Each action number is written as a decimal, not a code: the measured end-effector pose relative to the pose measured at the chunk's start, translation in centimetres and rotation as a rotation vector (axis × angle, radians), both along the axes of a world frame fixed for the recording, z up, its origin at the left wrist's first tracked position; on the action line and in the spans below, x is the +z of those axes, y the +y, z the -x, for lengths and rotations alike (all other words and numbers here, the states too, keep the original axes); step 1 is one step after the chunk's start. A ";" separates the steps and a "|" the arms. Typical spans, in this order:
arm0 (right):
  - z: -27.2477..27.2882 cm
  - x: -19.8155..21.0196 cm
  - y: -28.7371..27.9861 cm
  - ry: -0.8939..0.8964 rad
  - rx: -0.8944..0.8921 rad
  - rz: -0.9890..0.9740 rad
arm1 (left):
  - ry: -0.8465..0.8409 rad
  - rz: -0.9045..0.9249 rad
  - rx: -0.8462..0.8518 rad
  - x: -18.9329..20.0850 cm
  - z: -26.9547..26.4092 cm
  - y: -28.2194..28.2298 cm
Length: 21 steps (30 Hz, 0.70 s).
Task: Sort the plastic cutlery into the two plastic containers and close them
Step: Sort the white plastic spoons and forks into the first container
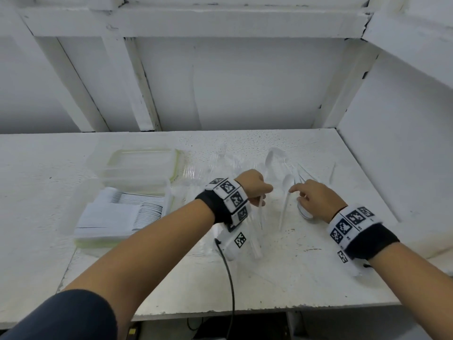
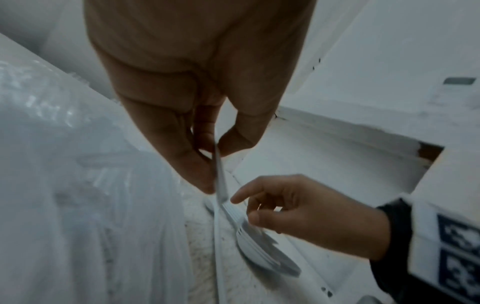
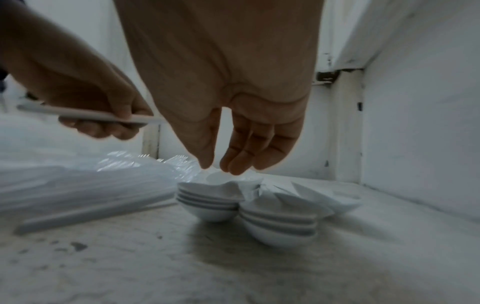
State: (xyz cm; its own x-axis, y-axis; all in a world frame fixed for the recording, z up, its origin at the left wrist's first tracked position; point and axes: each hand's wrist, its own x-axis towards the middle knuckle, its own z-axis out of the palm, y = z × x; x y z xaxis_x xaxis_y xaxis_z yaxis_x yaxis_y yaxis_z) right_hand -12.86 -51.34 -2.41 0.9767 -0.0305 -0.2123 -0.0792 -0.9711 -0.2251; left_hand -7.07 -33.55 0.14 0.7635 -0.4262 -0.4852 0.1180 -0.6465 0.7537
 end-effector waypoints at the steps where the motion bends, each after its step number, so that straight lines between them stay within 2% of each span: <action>1: -0.3 0.0 0.5 0.002 0.007 0.053 | 0.024 0.044 0.031 0.1 -0.1 0.8; 5: -1.7 0.1 2.9 0.155 -0.115 0.114 | 0.048 0.088 0.073 -0.2 -0.1 2.8; 7: -2.1 -0.4 3.9 0.215 -0.092 0.155 | 0.049 0.074 0.069 -0.4 0.1 3.2; 11: -2.2 -1.3 4.5 0.221 -0.102 0.158 | 0.008 0.076 0.086 -0.3 0.5 3.0; 15: -2.0 0.1 3.0 0.187 -0.299 -0.046 | -0.117 0.002 0.013 -0.8 0.3 1.4; 19: -1.1 2.2 0.2 0.083 -0.521 -0.411 | -0.281 -0.083 -0.200 -1.6 0.3 -1.8; 21: -0.5 2.4 -1.4 0.024 -0.617 -0.510 | -0.322 -0.133 -0.347 -1.7 0.4 -3.3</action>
